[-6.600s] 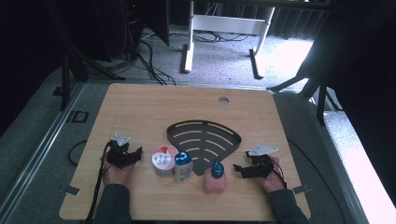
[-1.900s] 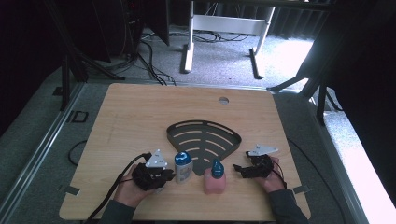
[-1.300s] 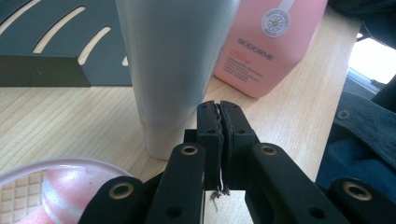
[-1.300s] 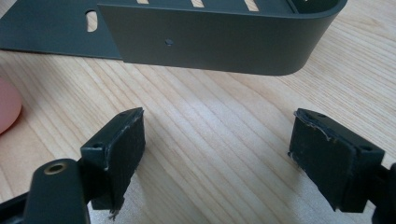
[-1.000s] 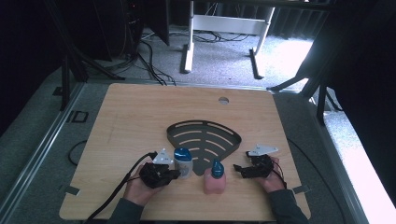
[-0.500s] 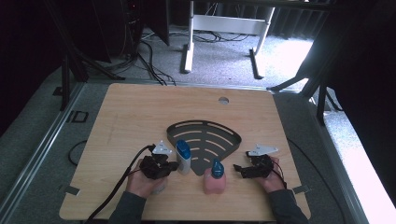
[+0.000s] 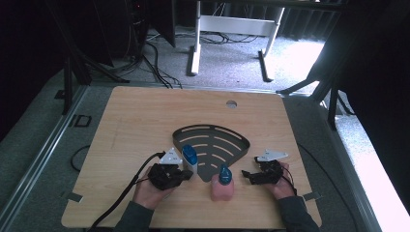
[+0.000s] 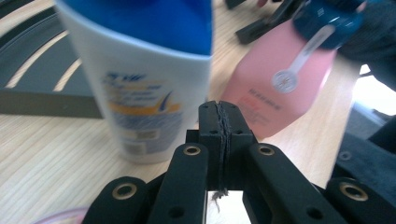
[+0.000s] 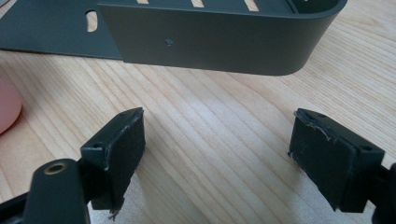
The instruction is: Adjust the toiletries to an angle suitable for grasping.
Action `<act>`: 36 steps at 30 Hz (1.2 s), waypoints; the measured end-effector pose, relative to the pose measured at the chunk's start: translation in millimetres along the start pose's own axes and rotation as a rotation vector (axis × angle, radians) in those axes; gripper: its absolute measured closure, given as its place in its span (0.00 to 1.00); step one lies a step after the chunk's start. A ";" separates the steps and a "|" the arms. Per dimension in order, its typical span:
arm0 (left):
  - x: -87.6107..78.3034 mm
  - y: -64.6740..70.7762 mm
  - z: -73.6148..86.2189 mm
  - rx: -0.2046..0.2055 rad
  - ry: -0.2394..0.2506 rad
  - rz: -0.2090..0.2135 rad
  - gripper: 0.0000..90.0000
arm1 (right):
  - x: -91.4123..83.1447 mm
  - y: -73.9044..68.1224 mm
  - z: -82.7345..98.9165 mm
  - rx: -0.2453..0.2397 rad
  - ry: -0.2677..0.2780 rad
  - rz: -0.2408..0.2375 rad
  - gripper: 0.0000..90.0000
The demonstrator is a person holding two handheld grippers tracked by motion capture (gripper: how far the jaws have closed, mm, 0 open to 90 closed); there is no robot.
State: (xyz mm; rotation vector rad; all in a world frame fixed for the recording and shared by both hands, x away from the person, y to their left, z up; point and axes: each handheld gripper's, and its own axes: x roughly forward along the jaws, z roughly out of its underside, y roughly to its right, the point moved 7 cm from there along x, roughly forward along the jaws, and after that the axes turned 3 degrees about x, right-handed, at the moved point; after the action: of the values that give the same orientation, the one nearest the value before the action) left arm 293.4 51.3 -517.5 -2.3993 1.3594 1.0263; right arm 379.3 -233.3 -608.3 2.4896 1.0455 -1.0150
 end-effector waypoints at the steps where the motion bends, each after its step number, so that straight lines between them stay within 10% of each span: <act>1: 0.3 1.4 -0.8 -0.001 0.002 0.007 0.99 | 0.0 0.0 0.0 0.000 0.000 0.000 0.20; 13: 14.7 9.2 -10.1 -0.002 0.017 0.026 0.99 | 0.0 0.0 0.0 0.000 0.000 0.000 0.20; 36: 21.8 -7.4 -8.2 -0.045 -0.016 -0.062 0.99 | 0.0 0.1 0.0 0.000 0.000 -0.001 0.20</act>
State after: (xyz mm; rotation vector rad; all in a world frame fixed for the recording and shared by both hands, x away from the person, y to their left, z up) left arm 310.6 36.7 -526.8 -2.4437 1.2611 1.0692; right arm 379.4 -233.4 -608.3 2.4893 1.0467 -1.0149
